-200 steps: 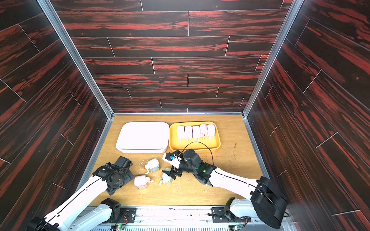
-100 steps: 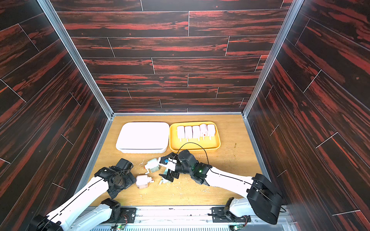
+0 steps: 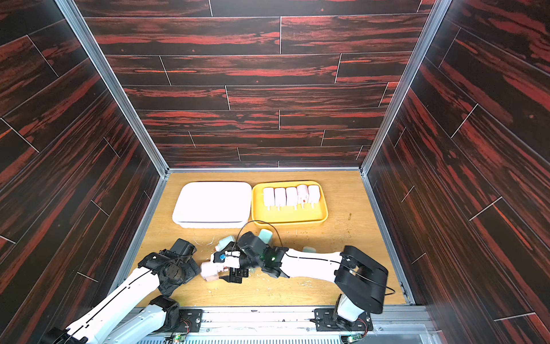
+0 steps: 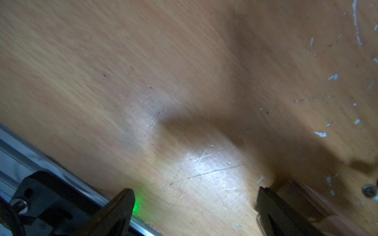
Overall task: Place the pencil sharpeners by color into the storage box
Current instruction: Pick up the pencil sharpener from the center of the board.
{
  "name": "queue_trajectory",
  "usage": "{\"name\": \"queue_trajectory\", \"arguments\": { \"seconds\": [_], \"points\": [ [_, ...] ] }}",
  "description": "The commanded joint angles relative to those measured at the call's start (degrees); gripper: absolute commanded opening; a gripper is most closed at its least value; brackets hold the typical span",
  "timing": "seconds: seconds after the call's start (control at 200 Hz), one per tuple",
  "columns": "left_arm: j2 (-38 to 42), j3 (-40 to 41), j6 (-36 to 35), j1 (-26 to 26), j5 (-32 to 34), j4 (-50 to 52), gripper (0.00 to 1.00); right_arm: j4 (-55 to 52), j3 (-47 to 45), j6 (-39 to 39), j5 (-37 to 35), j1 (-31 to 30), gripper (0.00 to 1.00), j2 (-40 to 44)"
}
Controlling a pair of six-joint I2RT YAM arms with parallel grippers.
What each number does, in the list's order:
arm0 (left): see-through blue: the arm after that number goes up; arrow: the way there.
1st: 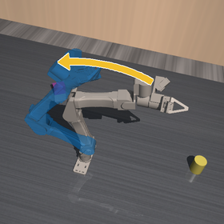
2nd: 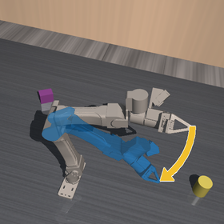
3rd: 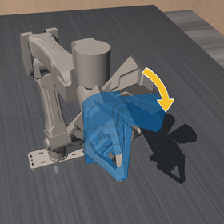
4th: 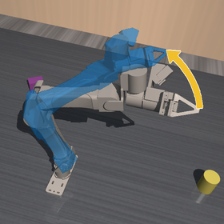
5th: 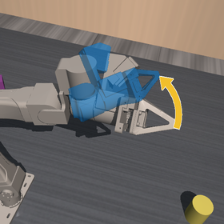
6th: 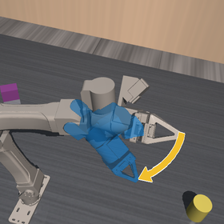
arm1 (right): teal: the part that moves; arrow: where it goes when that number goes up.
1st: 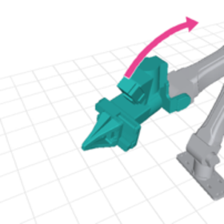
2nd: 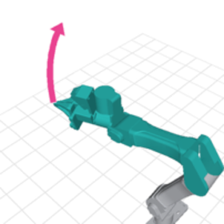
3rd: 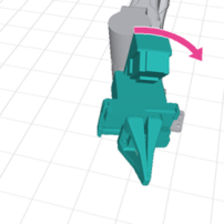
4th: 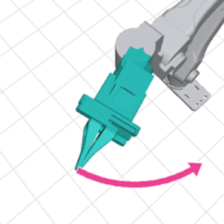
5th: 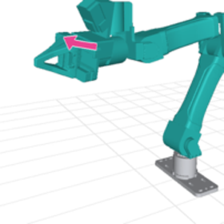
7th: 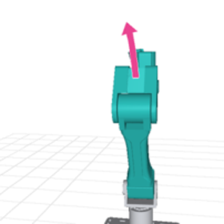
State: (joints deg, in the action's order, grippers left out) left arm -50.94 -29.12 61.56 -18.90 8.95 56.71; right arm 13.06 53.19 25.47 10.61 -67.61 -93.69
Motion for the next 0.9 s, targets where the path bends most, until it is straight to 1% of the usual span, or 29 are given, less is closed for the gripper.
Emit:
{"name": "queue_trajectory", "arguments": {
  "seconds": [0.0,0.215,0.351,0.571,0.726,0.897],
  "points": [
    [0.43,0.3,0.06,0.26,-0.56,0.77,1.0,-1.63,3.03,2.26,-1.91,-1.32,0.91,-2.55],
    [0.58,0.11,0.05,0.26,-0.69,0.57,1.0,-3.05,8.1,3.65,-2.68,-1.99,0.89,-8.8],
    [0.94,-0.1,0.05,0.26,-0.47,0.79,1.0,-8.36,13.27,5.33,-2.18,-1.99,0.85,-13.64],
    [1.82,0.03,0.23,0.26,-0.69,1.21,1.0,-15.48,19.91,5.73,0.29,-2.01,0.74,-19.33],
    [2.02,-0.03,0.19,0.26,-0.53,1.16,1.0,-17.36,21.68,5.51,0.01,-2.08,0.7,-21.07],
    [2.02,-0.4,0.05,0.26,-0.08,1.3,1.0,-18.4,21.87,5.46,0.29,-1.99,0.55,-20.45]
  ]
}}
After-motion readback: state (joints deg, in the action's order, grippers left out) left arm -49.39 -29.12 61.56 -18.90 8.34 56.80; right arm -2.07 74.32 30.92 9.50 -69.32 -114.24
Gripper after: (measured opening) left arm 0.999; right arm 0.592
